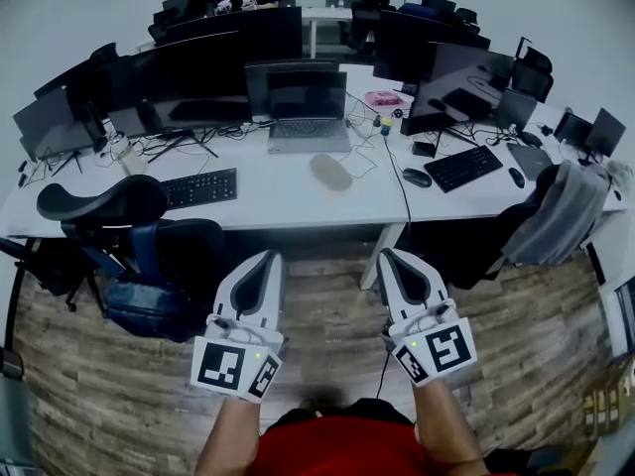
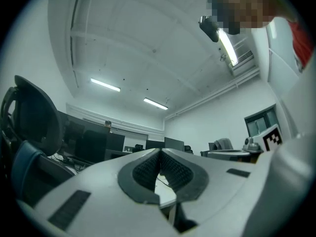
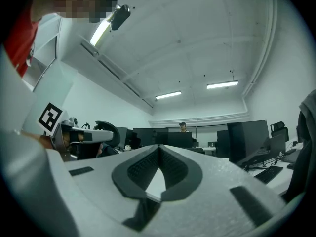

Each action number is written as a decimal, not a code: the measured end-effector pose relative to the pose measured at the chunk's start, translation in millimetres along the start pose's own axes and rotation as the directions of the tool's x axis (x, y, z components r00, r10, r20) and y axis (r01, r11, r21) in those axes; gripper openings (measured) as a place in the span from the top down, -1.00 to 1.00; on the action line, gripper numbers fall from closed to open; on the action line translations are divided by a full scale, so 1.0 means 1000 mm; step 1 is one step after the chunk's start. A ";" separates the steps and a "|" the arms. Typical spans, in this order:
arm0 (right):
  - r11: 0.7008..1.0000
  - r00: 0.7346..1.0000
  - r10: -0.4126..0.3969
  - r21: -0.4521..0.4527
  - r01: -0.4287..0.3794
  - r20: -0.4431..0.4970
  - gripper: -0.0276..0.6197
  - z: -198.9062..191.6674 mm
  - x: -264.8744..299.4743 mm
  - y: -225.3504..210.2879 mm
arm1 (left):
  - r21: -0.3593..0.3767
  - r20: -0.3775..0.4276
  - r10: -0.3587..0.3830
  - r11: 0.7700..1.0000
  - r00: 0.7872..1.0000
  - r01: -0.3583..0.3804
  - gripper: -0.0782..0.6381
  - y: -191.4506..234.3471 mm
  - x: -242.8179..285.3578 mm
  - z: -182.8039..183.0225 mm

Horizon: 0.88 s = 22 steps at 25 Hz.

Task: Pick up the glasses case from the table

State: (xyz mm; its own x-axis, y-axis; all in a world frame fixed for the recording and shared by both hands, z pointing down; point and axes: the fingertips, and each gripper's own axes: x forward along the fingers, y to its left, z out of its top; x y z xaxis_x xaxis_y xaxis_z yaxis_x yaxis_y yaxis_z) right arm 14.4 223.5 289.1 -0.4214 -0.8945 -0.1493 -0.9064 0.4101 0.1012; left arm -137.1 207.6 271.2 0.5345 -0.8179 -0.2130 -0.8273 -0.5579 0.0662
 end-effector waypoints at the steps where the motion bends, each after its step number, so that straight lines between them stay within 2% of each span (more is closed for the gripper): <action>1: 1.000 1.000 -0.007 -0.001 0.007 -0.003 0.90 -0.002 0.005 0.001 | 0.000 0.002 -0.007 1.000 1.000 0.007 0.75 0.005 0.001 -0.001; 11: 0.999 0.999 -0.023 -0.031 0.021 -0.049 0.90 -0.021 0.054 0.000 | -0.032 -0.003 -0.026 0.999 1.000 0.026 0.75 0.044 0.029 -0.015; 17: 1.000 0.998 -0.001 -0.029 -0.001 -0.066 0.90 -0.049 0.108 -0.029 | -0.017 -0.013 -0.005 1.000 1.000 0.005 0.75 0.068 0.075 -0.031; 22: 0.999 0.996 0.010 -0.035 -0.013 -0.085 0.90 -0.073 0.162 -0.073 | -0.012 -0.032 0.027 1.000 0.999 -0.027 0.75 0.092 0.133 -0.048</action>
State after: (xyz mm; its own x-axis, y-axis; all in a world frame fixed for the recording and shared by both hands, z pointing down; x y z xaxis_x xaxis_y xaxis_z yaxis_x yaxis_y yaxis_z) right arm 14.0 35.9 329.1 -0.4265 -0.9022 -0.0636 -0.8992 0.4154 0.1371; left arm -133.7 40.5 295.3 0.5176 -0.8365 -0.1796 -0.8393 -0.5372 0.0832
